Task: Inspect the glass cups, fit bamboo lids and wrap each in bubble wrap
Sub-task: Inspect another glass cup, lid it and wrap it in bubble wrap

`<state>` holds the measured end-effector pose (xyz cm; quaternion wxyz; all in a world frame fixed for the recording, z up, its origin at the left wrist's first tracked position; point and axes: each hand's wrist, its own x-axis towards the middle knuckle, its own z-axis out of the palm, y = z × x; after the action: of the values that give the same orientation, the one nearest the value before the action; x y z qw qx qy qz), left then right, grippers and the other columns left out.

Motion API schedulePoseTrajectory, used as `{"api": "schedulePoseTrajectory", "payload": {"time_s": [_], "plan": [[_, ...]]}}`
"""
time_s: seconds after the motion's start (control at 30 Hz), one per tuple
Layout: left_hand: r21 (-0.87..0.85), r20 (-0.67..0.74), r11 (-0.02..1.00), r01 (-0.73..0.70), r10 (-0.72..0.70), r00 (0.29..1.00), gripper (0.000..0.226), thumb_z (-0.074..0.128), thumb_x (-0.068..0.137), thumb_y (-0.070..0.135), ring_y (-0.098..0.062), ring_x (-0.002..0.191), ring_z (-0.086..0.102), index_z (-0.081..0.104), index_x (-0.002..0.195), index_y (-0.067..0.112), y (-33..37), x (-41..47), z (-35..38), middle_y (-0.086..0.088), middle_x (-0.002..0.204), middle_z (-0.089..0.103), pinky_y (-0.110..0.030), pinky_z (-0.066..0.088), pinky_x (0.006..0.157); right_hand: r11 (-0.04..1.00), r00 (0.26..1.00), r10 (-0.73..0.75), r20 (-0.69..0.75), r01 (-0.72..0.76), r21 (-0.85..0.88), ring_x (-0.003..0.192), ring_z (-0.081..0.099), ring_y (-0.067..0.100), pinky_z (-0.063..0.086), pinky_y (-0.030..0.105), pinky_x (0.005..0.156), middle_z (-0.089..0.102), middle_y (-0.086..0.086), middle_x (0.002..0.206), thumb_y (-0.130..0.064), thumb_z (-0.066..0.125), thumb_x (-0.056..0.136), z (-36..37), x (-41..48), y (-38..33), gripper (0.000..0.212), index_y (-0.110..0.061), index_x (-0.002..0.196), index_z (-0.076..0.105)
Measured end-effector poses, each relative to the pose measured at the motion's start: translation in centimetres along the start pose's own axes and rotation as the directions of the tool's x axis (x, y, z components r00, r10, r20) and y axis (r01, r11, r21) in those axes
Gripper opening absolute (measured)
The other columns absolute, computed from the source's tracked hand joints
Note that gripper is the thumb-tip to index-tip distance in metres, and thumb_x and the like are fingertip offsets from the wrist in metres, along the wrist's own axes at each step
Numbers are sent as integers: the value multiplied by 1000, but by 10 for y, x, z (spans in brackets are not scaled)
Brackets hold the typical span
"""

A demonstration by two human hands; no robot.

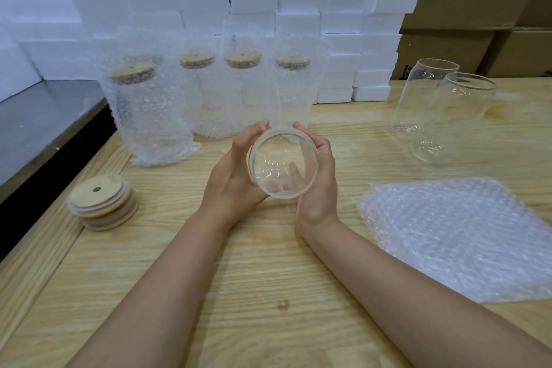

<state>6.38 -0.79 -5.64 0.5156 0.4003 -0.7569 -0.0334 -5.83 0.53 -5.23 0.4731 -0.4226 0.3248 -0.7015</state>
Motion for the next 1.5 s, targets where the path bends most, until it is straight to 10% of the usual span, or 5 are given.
{"api": "schedulePoseTrajectory", "payload": {"time_s": [0.17,0.37,0.73,1.0,1.5], "plan": [[67,28,995,72,-74,997,95,83,56,52,-19,94,62,23,129,38,2,1,-2,13,117,57,-32,47,67,1000,999,21,-28,-21,-1,91,62,-8,49,11,63,67,-12,106,-40,33,93,0,-2,-2,45,-14,115,62],[101,38,991,88,-92,995,103,68,47,77,-24,98,67,26,132,38,9,2,-7,4,116,66,-38,55,75,999,1000,19,-25,-20,-49,89,60,-16,49,13,76,70,-27,91,-47,29,88,0,-1,-3,47,-22,108,63],[72,35,990,119,-122,992,115,66,46,76,-10,95,53,48,132,1,8,3,-6,63,116,17,-30,48,75,987,996,-90,-5,89,-138,103,58,-1,46,15,83,63,-14,105,-37,37,90,3,-1,-5,29,-29,103,63],[29,29,998,49,-49,998,99,67,56,72,-16,99,57,34,134,20,9,2,-4,-5,114,61,-31,44,89,990,1000,9,-16,-11,-138,88,61,-12,48,12,73,69,-24,96,-52,27,95,-1,-1,-9,48,-24,107,65],[-100,128,921,376,-363,923,90,67,50,76,-4,96,60,33,128,47,1,1,0,13,97,64,-14,41,79,895,994,82,-77,-107,-434,115,51,16,39,33,102,60,-7,117,-64,20,87,3,-3,-2,60,-32,122,56]]}}
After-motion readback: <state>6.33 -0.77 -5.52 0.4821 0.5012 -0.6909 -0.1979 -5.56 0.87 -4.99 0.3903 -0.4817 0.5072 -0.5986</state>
